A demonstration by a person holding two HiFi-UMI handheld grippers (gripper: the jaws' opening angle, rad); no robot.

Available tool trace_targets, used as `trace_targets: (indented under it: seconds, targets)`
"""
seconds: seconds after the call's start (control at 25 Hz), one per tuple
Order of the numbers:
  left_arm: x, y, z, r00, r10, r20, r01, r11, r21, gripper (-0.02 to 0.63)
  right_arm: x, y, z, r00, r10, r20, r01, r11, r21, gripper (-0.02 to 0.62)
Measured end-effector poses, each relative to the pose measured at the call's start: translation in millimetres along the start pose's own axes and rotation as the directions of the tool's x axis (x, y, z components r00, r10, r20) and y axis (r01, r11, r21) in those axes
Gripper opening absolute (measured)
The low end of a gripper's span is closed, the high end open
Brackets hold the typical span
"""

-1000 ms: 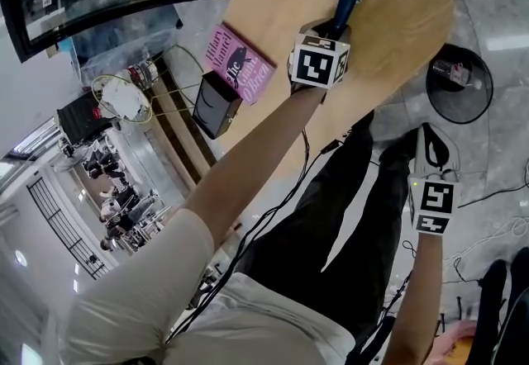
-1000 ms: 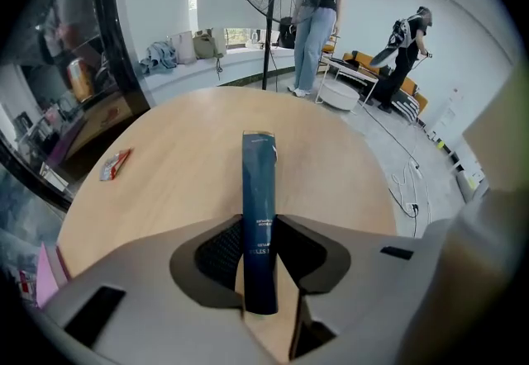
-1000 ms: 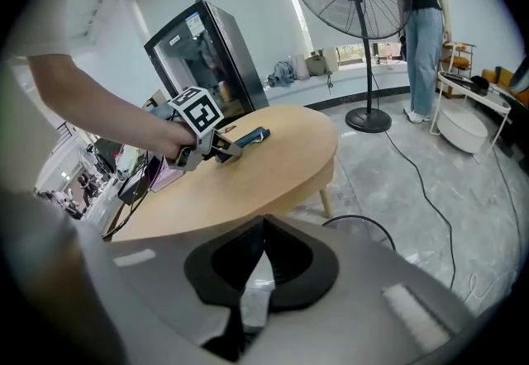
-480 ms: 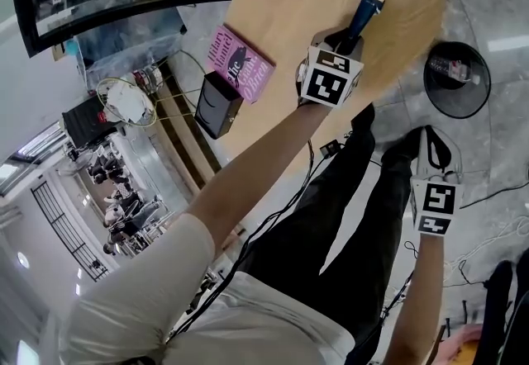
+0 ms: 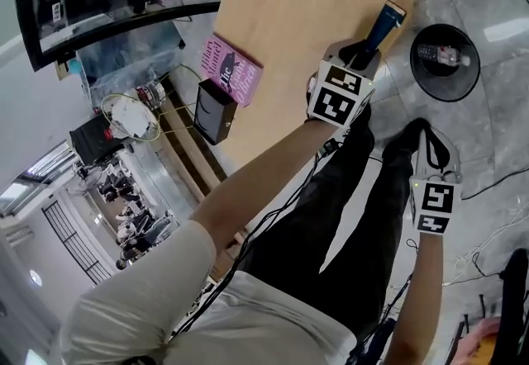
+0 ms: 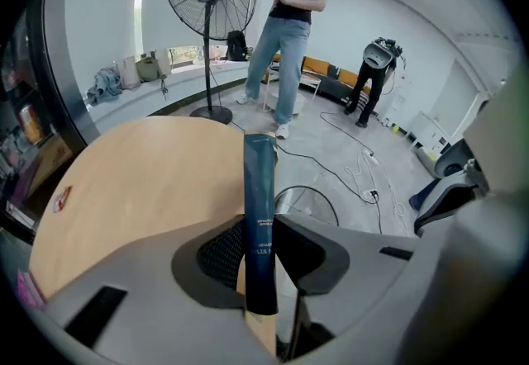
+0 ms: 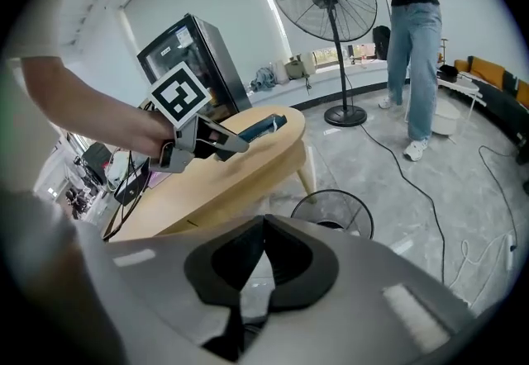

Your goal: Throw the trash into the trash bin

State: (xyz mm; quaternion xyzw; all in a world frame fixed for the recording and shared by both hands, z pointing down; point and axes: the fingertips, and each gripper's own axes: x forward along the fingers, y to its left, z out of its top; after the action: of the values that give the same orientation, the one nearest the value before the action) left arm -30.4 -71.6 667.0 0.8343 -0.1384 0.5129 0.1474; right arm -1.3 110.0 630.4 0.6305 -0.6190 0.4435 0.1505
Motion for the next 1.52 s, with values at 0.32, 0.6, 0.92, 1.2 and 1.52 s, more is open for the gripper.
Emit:
trace_targets:
  seconds: [0.32,0.6,0.92,1.2,1.52]
  targets:
    - [20.7,-66.9,-1.6,0.996,-0.081,-0.026,0.082,0.996,0.029,0.106,-18.6,-28.4,-21.0,0.999,-0.048,0.020,0.047,0.997,0.063,0.011]
    - [46.6,-104.7,-6.7,0.990,-0.122,-0.070,0.126,0.990,0.062,0.107,-28.0,-55.9,-37.8,0.996,-0.088,0.029,0.084,0.989,0.118,0.011]
    - [97.7,-134.3,-47.1,0.969,-0.153,-0.194,0.163,0.986,0.038,0.109,-27.1,-87.5,-69.9,0.992,-0.122,0.019,0.117,0.978,0.174,0.011]
    - [148.4,-145.7,-83.4,0.940,-0.147,-0.309,0.159,0.987,0.015,0.115,-23.8,-106.8,-92.5,0.991,-0.134,0.020,0.126,0.964,0.232,0.011]
    - [167.8,-154.5,-80.4,0.931,-0.156,-0.330,0.163,0.987,-0.008,0.163,-22.9,-112.3,-97.4,0.990,-0.135,0.028,0.124,0.961,0.246,0.011]
